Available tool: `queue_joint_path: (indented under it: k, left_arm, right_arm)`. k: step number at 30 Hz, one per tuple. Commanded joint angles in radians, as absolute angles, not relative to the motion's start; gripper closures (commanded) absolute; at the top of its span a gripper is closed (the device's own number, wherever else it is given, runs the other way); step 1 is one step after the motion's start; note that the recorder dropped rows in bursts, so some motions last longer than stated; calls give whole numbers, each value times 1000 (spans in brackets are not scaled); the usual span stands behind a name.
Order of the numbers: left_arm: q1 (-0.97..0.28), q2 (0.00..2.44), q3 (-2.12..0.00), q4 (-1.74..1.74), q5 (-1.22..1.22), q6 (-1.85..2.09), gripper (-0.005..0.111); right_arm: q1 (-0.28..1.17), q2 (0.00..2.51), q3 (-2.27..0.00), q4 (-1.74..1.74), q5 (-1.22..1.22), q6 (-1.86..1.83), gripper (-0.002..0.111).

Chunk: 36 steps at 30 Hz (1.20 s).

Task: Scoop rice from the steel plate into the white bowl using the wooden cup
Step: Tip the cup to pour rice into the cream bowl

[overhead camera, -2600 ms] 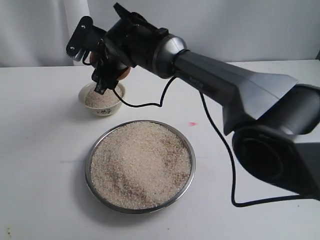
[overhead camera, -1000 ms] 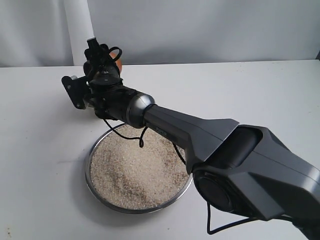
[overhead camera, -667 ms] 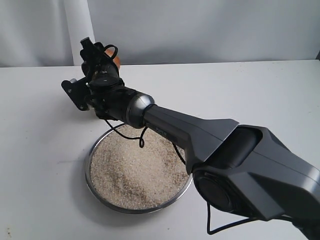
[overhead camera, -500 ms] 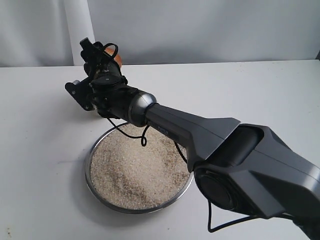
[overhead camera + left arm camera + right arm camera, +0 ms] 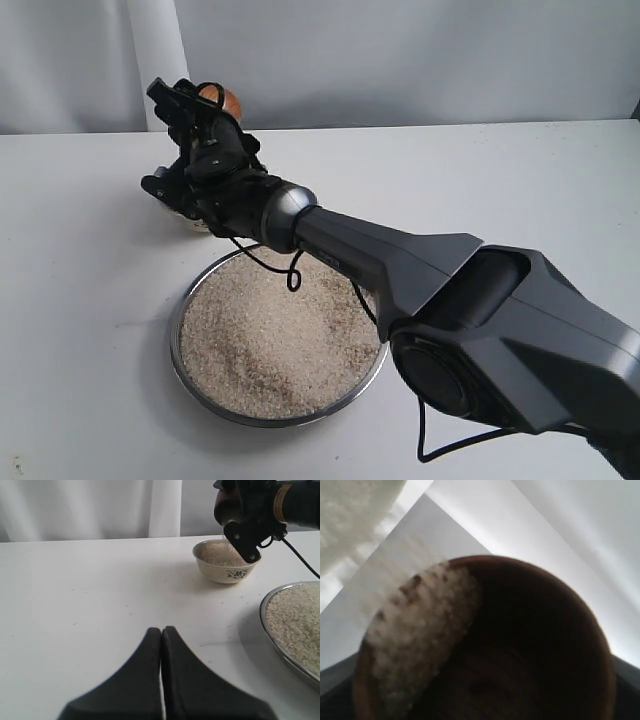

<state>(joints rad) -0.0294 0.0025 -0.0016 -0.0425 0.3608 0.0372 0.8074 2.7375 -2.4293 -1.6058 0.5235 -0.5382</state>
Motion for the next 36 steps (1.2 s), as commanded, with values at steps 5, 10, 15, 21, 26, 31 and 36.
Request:
queue_joint_path:
  k: [5,10,15,21,26,31,36]
  left_arm:
    - [-34,0,0,-42,347,35,107]
    - [-34,0,0,-42,347,35,107]
    - [-41,0,0,-42,347,37,107]
    - [-41,0,0,-42,347,37,107]
    - [-41,0,0,-42,347,37,107]
    - [-41,0,0,-42,347,35,107]
    - [-41,0,0,-42,347,35,107]
  right_arm:
    - [802,2729,-2409,-1744,537,-392,108]
    - [802,2729,-2409,-1744,537,-374,108]
    - [802,2729,-2409,-1744,537,-362,108]
    - [802,2727,-2409,-1744,533,-391,108]
    - [802,2727,-2409,-1744,526,-422,108]
    - [802,2718,-2409,-1744,524,-441,108]
    - [804,2687,-2409,-1744,501,-419,108]
